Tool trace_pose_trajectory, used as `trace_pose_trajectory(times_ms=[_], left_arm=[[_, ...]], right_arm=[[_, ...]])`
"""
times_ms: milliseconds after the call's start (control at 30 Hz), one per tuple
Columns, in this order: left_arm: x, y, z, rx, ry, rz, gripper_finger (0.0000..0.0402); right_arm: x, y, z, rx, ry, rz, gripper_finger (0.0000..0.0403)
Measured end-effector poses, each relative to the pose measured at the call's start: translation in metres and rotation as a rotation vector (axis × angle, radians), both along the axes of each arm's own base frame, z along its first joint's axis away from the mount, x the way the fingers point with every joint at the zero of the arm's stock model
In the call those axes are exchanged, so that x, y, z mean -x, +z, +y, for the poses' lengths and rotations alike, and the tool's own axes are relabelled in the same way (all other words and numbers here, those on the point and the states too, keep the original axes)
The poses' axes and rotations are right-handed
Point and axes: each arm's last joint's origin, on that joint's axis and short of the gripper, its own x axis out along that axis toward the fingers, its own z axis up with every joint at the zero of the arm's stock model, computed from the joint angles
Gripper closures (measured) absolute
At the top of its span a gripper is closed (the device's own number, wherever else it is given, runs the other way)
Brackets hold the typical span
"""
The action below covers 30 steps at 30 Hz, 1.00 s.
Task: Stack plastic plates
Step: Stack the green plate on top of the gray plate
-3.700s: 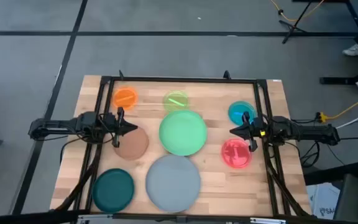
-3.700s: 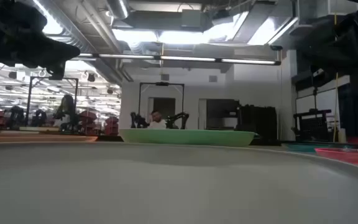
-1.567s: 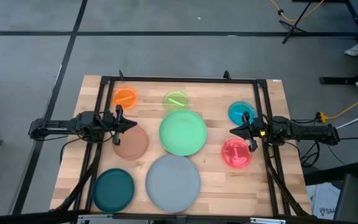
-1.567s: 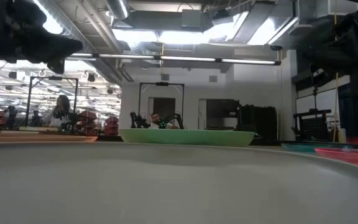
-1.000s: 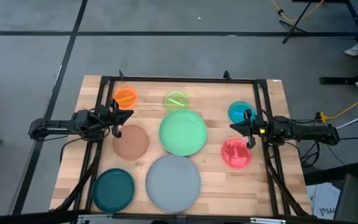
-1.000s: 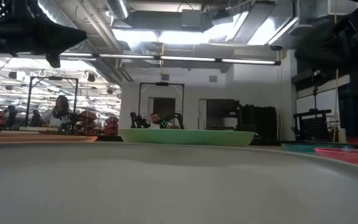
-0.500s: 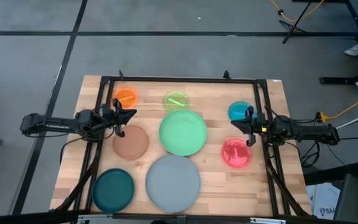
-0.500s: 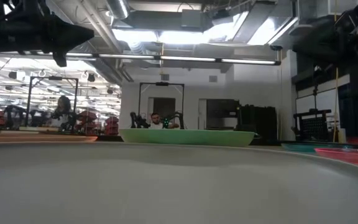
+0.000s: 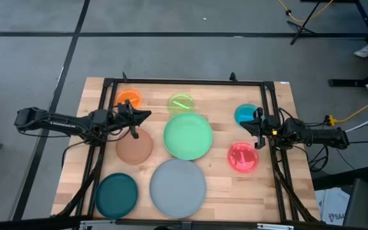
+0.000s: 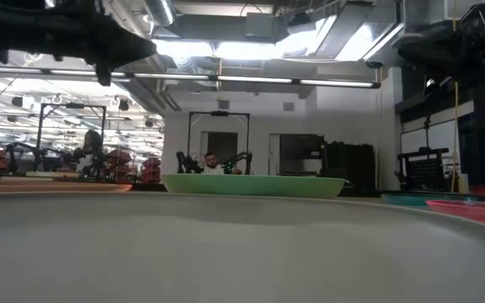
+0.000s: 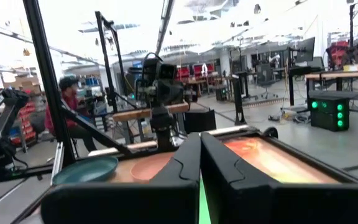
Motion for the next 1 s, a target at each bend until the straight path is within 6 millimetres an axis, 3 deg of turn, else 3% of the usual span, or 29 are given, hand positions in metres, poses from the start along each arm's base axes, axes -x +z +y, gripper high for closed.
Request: trace_pose_trajectory(times_ms=[267,633,833,1000], left_arm=[[-0.032,0.013,0.000,-0.007,-0.014,0.012,0.0389],[-0.037,0.021,0.005,-0.017,0.114,-0.008,0.0382],[-0.041,0.017,0.005,0.020,0.113,0.002,0.0335],[-0.056,0.017,0.004,0.017,0.055,0.037,0.0275]], right_arm=[[0.001,0.003,0.000,0.020,-0.007,-0.030,0.0398],[0.000,0.000,0.000,0.025,-0.005,-0.001,0.0397],[0.000,0.000,0.000,0.025,-0.005,0.002,0.0398],[-0.001,-0.002,0.000,0.027,-0.004,0.027,0.0398]])
